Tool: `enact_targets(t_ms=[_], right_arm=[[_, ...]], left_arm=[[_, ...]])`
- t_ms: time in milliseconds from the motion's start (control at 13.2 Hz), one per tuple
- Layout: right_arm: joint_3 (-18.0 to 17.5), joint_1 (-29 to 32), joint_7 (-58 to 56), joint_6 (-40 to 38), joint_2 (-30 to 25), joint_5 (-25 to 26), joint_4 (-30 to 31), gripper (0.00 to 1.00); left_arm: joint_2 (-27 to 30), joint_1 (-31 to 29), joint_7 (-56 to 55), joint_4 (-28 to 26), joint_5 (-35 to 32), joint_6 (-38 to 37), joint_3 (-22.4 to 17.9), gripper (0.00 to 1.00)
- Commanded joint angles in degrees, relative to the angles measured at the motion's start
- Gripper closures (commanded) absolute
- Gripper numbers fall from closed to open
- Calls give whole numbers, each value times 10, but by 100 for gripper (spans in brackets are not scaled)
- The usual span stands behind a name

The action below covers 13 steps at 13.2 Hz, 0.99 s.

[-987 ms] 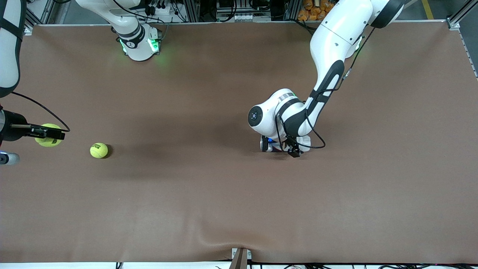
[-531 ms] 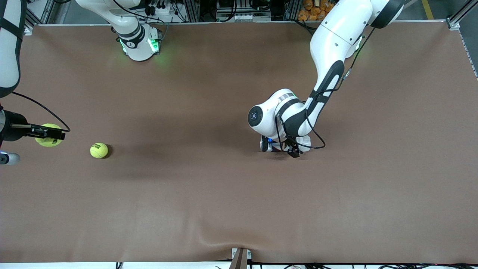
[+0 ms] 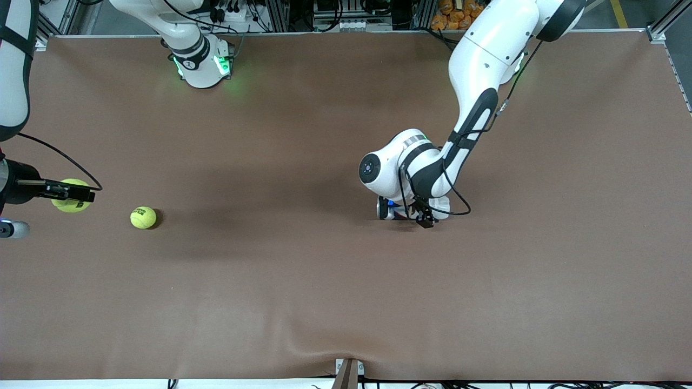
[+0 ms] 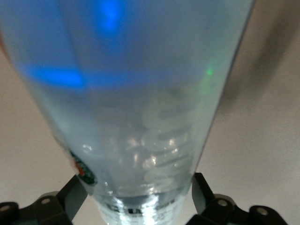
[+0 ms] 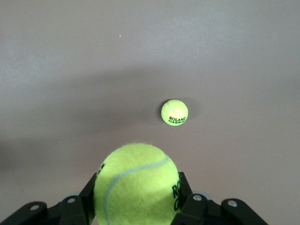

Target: Insert tennis ball vertically with right arm

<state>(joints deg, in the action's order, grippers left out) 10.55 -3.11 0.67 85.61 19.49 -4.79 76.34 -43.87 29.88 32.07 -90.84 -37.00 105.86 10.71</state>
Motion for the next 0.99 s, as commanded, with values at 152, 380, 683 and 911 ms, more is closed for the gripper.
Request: enact_targets(t_ms=[152, 380, 683, 911], right_arm=[[-4, 3, 0, -10, 5, -4, -14, 100], [-4, 3, -1, -10, 5, -4, -14, 100], [-4, 3, -1, -10, 5, -4, -14, 100], [-4, 3, -1, -10, 5, -4, -14, 100]], left_arm=[[-10, -3, -2, 0, -14, 22, 0, 3], [-12, -3, -2, 0, -15, 23, -1, 10], [-10, -2, -3, 1, -14, 23, 0, 16], [-10, -2, -7, 4, -14, 23, 0, 18]])
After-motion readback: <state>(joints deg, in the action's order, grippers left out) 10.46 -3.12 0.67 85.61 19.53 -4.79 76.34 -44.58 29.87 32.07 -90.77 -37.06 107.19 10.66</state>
